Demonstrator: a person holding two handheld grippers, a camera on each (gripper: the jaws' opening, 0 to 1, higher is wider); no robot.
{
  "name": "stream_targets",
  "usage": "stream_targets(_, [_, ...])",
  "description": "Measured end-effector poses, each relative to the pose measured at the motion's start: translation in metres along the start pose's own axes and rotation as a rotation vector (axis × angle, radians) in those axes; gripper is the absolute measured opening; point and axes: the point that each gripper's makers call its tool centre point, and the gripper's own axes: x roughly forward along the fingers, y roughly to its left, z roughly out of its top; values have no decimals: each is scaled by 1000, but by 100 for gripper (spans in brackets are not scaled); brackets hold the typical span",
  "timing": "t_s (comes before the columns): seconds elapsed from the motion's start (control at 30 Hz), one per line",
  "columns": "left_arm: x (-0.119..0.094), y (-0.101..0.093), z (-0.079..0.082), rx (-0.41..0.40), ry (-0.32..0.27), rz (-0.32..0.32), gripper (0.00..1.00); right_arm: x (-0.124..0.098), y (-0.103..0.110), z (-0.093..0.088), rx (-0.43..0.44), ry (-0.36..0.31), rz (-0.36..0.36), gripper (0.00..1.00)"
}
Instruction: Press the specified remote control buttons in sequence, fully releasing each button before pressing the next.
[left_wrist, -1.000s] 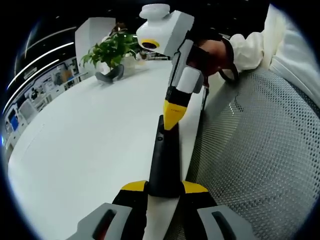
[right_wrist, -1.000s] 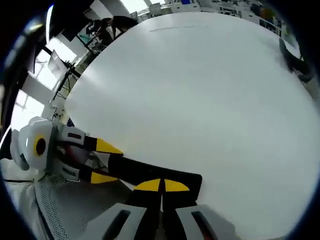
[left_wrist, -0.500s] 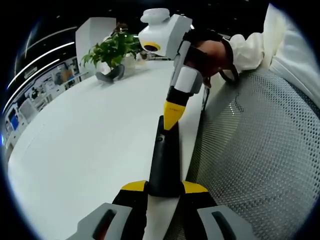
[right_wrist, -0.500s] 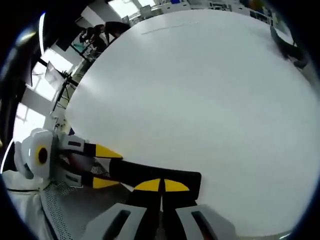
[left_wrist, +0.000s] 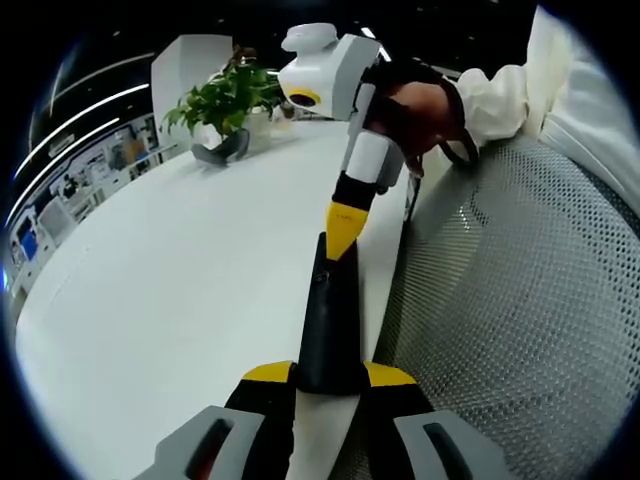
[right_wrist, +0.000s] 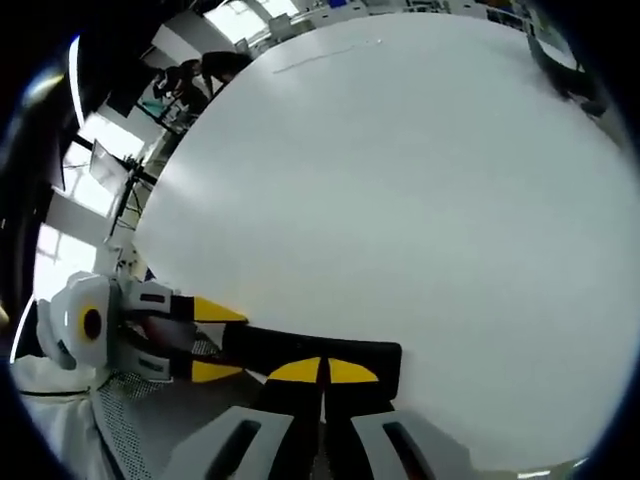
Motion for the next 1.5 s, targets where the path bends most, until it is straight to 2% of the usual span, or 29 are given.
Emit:
stream_targets(0.1, [0, 0, 0, 4, 2, -2, 24, 1, 0, 1, 11, 7, 5, 0])
stream_targets(0.23, [1, -2, 2, 14, -1, -8, 24, 1, 0, 1, -15, 11, -18, 0])
stream_targets(0.4, [3, -5, 4, 27, -6, -20, 24, 1, 7, 6, -32, -19, 17, 0])
stream_targets(0.63, [3, -6, 5, 34, -8, -21, 24, 5, 11, 5, -42, -8, 34, 0])
stream_targets(1.1, [5, -9, 6, 45, -19, -28, 24, 8, 14, 0, -68, 10, 22, 0])
stream_targets(1.27, [5, -8, 5, 46, -19, -29, 24, 9, 16, -1, -127, 1, 0, 0])
stream_targets(1.5, [5, -8, 5, 45, -19, -31, 24, 10, 16, 0, -147, -1, -13, 0])
